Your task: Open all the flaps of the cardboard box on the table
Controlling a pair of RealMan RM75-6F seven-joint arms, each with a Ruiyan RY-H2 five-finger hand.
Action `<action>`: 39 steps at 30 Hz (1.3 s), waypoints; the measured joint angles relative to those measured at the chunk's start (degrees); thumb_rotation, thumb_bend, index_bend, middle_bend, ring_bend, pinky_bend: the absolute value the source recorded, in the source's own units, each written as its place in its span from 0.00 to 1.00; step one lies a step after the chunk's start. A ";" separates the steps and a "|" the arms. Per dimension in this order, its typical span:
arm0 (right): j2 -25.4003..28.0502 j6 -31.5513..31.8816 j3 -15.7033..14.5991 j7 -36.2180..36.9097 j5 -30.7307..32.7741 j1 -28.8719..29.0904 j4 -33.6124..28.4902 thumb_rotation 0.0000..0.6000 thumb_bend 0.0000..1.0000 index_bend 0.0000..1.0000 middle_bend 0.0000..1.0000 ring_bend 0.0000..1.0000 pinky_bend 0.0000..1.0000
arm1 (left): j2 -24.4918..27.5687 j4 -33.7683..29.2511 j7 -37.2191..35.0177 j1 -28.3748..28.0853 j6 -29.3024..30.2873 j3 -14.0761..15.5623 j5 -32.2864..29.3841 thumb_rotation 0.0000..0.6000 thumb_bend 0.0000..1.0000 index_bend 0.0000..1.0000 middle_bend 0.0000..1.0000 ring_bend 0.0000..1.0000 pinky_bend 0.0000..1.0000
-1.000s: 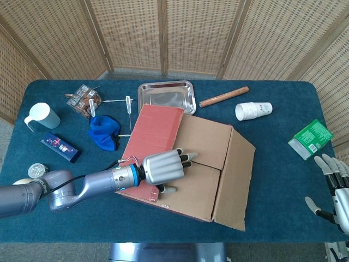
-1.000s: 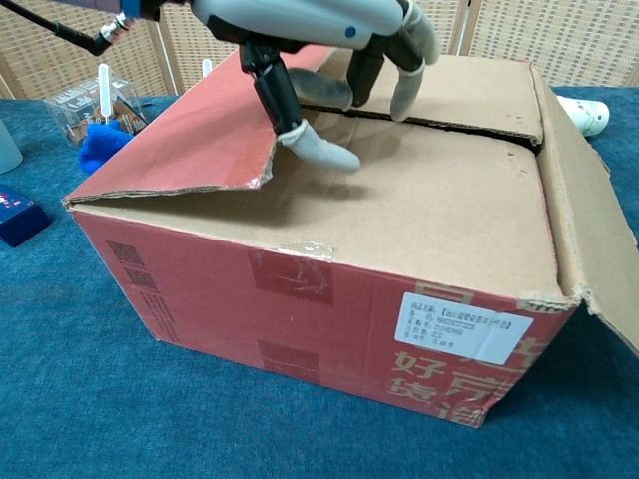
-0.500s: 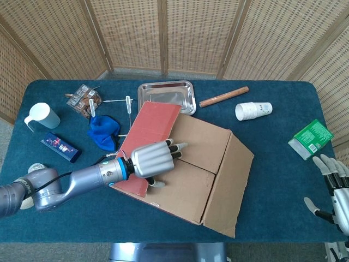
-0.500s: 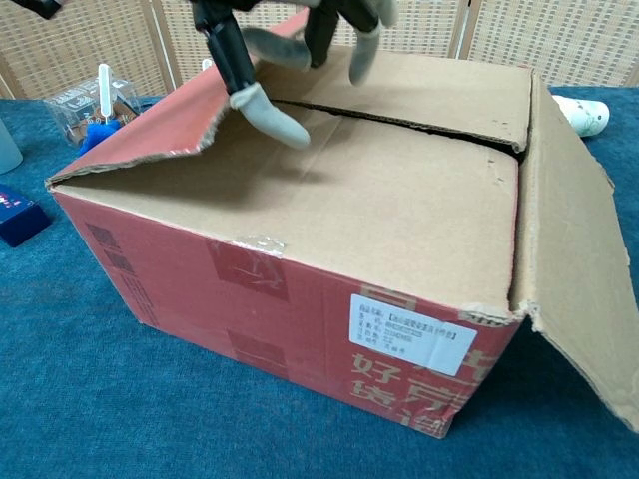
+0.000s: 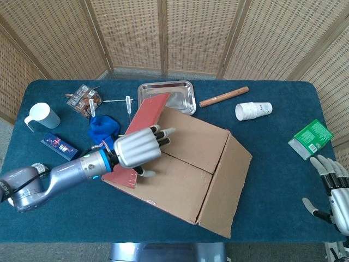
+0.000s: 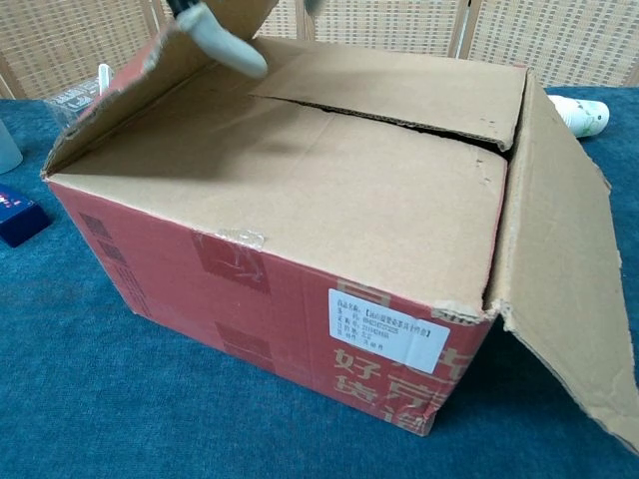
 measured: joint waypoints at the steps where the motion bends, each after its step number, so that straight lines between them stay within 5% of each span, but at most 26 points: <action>1: -0.01 -0.07 -0.03 0.03 -0.05 0.04 0.00 1.00 0.24 0.00 0.00 0.00 0.00 | 0.87 0.01 -0.32 0.51 0.54 -0.08 -0.01 0.52 0.65 0.97 0.36 0.15 0.37; 15: -0.08 -0.68 -0.44 0.09 -0.83 0.43 -0.11 1.00 0.24 0.00 0.00 0.00 0.00 | 7.74 1.15 -4.95 7.64 7.37 0.12 1.13 0.52 0.65 0.97 0.36 0.16 0.37; 25: 0.01 -0.95 -0.76 0.31 -1.15 0.58 -0.25 1.00 0.24 0.00 0.00 0.00 0.00 | 6.57 4.73 -7.75 12.70 9.46 2.73 2.30 0.51 0.65 0.94 0.36 0.17 0.39; 30: 0.07 -1.21 -0.84 0.31 -1.16 0.72 -0.31 1.00 0.24 0.00 0.00 0.00 0.00 | 4.44 7.37 -9.21 14.53 10.46 3.71 2.65 0.50 0.65 0.82 0.37 0.20 0.43; 35: -0.01 -1.39 -0.83 0.11 -0.97 0.83 -0.29 1.00 0.24 0.00 0.00 0.00 0.00 | 3.57 7.45 -12.00 14.91 10.54 3.23 1.68 0.50 0.65 0.55 0.35 0.28 0.47; 39: 0.02 -1.30 -0.79 0.08 -0.87 0.83 -0.37 1.00 0.24 0.00 0.00 0.00 0.00 | 3.95 4.73 -14.38 14.36 9.02 2.44 0.33 0.50 0.65 0.51 0.33 0.31 0.53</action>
